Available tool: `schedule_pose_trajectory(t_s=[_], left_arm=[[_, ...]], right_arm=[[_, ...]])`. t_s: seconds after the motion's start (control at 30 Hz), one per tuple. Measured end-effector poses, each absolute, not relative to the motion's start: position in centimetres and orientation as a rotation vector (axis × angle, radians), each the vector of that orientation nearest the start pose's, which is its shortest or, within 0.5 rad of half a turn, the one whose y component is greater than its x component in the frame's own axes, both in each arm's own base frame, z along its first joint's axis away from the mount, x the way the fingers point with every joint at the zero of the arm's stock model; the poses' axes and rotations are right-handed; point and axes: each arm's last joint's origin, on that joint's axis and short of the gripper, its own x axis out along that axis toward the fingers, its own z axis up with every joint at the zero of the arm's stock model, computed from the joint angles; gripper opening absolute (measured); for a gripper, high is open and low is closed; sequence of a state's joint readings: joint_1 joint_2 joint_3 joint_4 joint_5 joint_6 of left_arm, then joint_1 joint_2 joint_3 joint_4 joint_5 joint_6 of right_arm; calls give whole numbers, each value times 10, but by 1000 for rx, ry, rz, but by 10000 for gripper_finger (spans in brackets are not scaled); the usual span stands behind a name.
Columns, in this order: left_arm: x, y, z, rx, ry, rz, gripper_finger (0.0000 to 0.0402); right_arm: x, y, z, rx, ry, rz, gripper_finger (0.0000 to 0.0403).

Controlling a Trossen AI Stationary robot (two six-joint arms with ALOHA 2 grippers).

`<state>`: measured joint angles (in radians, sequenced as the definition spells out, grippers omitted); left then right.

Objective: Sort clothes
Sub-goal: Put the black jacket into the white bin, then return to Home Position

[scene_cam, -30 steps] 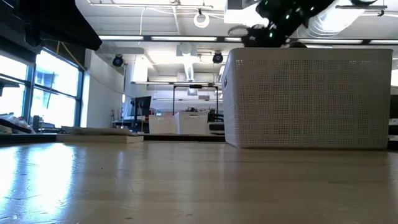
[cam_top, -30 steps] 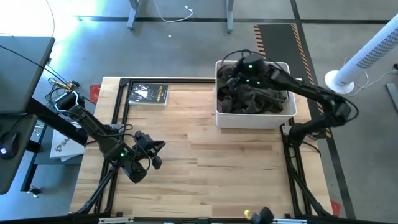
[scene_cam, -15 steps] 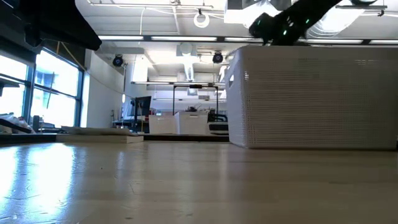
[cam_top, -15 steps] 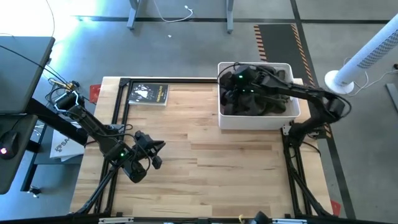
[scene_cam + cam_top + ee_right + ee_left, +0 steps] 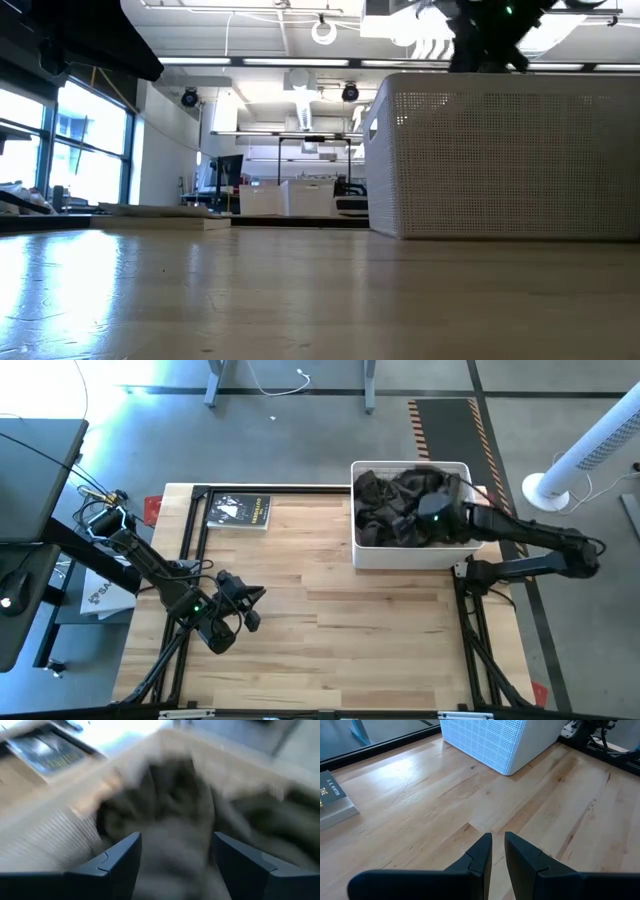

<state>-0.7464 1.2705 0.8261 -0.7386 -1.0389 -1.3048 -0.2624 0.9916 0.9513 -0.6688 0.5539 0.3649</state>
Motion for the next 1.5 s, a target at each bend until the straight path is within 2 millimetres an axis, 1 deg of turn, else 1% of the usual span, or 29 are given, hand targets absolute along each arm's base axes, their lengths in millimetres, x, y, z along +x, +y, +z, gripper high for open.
schedule_pose_trajectory(t_s=[0.1,0.2,0.3,0.4,0.47,0.5,0.57,0.67,0.77,0.87,0.93,1.0,1.13,1.27,1.4,1.5], left_arm=[[179,-131,228,-318,420,634,48],[179,-131,228,-319,419,634,48],[179,-131,228,-319,417,636,48],[179,-131,228,-318,415,638,48],[179,-131,229,-316,410,640,48],[179,-131,229,-317,407,642,48],[179,-130,229,-329,399,648,48],[179,-129,231,-352,383,655,48],[177,-125,237,-317,347,663,48],[173,-118,248,-274,294,672,48],[169,-110,257,-260,264,680,48],[163,-101,268,-248,242,683,48],[148,-82,289,-224,196,694,48],[132,-65,305,-208,144,715,48],[122,-56,313,-204,110,729,48],[120,-55,313,-204,109,728,48]], right_arm=[[176,-65,280,285,633,-989,238],[172,-69,244,362,680,-1068,238],[170,-74,216,432,702,-1102,238],[170,-79,200,449,726,-1107,238],[169,-81,200,425,752,-1103,238],[169,-82,203,406,762,-1094,238],[169,-81,216,371,767,-1074,238],[170,-72,246,293,733,-1027,238],[168,-55,283,169,629,-959,238],[163,-33,305,87,547,-867,238],[155,-21,318,87,480,-802,238],[146,-10,325,107,431,-723,238],[129,8,335,145,368,-510,238],[123,27,345,164,292,-291,226],[124,49,350,121,245,-88,196],[124,66,342,44,231,75,157]])
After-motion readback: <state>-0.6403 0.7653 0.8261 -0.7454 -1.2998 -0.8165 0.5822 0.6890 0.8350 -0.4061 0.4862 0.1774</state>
